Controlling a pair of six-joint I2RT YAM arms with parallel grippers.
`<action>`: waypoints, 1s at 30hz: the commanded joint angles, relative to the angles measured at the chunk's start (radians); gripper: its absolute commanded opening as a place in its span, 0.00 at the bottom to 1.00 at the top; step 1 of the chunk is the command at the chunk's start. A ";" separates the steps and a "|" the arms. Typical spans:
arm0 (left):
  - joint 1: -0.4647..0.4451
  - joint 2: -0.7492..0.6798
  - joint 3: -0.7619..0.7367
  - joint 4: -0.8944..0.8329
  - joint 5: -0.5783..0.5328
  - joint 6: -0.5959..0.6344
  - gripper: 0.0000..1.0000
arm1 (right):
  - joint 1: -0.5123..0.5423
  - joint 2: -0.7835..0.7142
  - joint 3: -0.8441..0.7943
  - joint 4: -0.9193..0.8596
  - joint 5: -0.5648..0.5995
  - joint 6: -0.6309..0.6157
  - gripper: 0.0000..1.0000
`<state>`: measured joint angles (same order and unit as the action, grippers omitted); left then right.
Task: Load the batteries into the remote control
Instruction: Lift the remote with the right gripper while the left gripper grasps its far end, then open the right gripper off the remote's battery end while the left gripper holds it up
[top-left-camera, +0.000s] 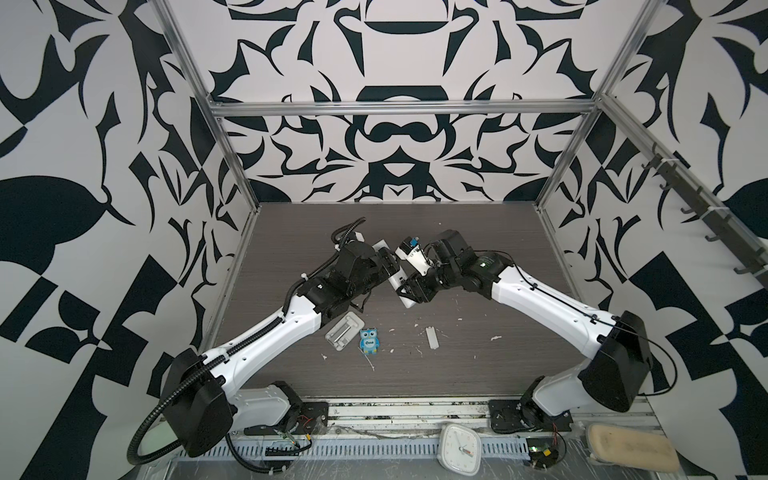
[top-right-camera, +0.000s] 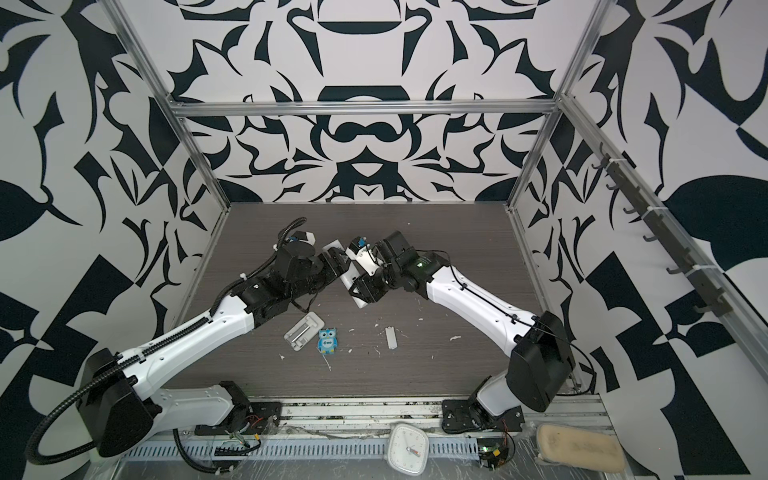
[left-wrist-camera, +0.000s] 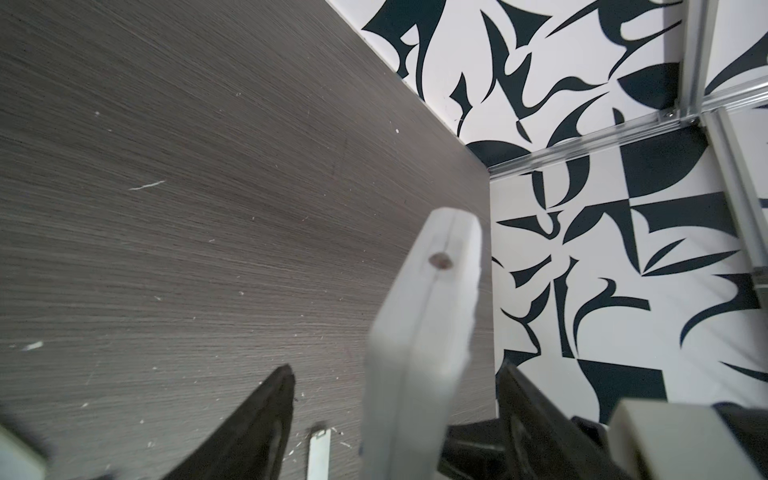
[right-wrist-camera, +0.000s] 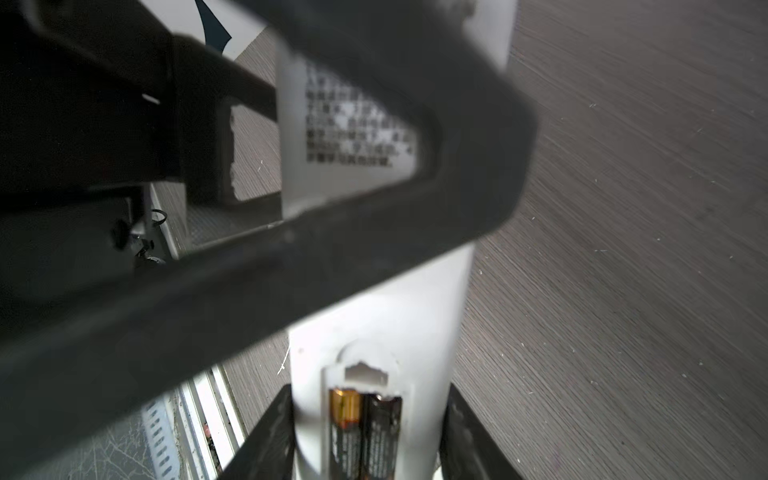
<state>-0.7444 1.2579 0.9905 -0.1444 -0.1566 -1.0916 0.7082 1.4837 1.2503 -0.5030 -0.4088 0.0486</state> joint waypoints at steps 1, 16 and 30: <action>0.006 -0.003 0.006 0.063 -0.014 0.013 0.76 | -0.003 -0.037 -0.002 0.038 -0.024 -0.005 0.17; 0.005 0.036 -0.022 0.104 -0.013 0.014 0.49 | -0.003 -0.057 -0.018 0.031 -0.042 -0.018 0.17; 0.005 0.029 -0.043 0.106 -0.014 0.016 0.23 | -0.003 -0.069 -0.026 0.038 -0.053 -0.013 0.17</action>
<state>-0.7444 1.2953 0.9676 -0.0498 -0.1524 -1.0595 0.6991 1.4578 1.2175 -0.5049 -0.4679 0.0490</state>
